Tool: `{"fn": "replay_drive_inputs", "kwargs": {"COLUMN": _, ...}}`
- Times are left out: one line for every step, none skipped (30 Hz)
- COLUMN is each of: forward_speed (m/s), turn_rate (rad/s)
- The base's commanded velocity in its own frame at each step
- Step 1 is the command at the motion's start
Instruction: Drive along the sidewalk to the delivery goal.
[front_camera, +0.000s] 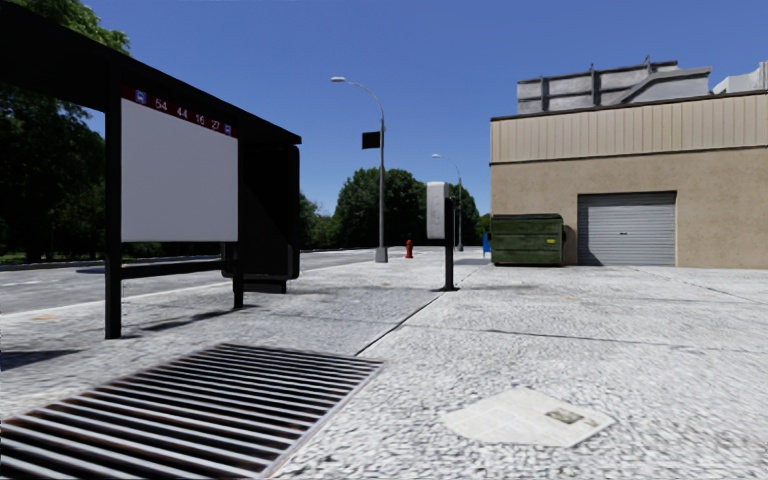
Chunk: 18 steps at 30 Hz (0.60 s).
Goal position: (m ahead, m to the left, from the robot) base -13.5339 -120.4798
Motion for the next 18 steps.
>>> {"fn": "replay_drive_inputs", "kwargs": {"forward_speed": 1.99, "turn_rate": 0.03}}
{"fn": "replay_drive_inputs", "kwargs": {"forward_speed": 1.99, "turn_rate": 0.02}}
{"fn": "replay_drive_inputs", "kwargs": {"forward_speed": 1.99, "turn_rate": 0.01}}
{"fn": "replay_drive_inputs", "kwargs": {"forward_speed": 1.99, "turn_rate": 0.01}}
{"fn": "replay_drive_inputs", "kwargs": {"forward_speed": 1.99, "turn_rate": 0.01}}
{"fn": "replay_drive_inputs", "kwargs": {"forward_speed": 1.99, "turn_rate": 0.01}}
{"fn": "replay_drive_inputs", "kwargs": {"forward_speed": 1.99, "turn_rate": 0.01}}
{"fn": "replay_drive_inputs", "kwargs": {"forward_speed": 1.99, "turn_rate": 0.00}}
{"fn": "replay_drive_inputs", "kwargs": {"forward_speed": 1.99, "turn_rate": 0.07}}
{"fn": "replay_drive_inputs", "kwargs": {"forward_speed": 1.99, "turn_rate": 0.56}}
{"fn": "replay_drive_inputs", "kwargs": {"forward_speed": 1.99, "turn_rate": 0.56}}
{"fn": "replay_drive_inputs", "kwargs": {"forward_speed": 1.99, "turn_rate": 0.75}}
{"fn": "replay_drive_inputs", "kwargs": {"forward_speed": 1.99, "turn_rate": 0.88}}
{"fn": "replay_drive_inputs", "kwargs": {"forward_speed": 1.99, "turn_rate": 0.92}}
{"fn": "replay_drive_inputs", "kwargs": {"forward_speed": 1.99, "turn_rate": 0.93}}
{"fn": "replay_drive_inputs", "kwargs": {"forward_speed": 1.99, "turn_rate": 0.87}}
{"fn": "replay_drive_inputs", "kwargs": {"forward_speed": 1.99, "turn_rate": 0.36}}
{"fn": "replay_drive_inputs", "kwargs": {"forward_speed": 1.99, "turn_rate": 0.36}}
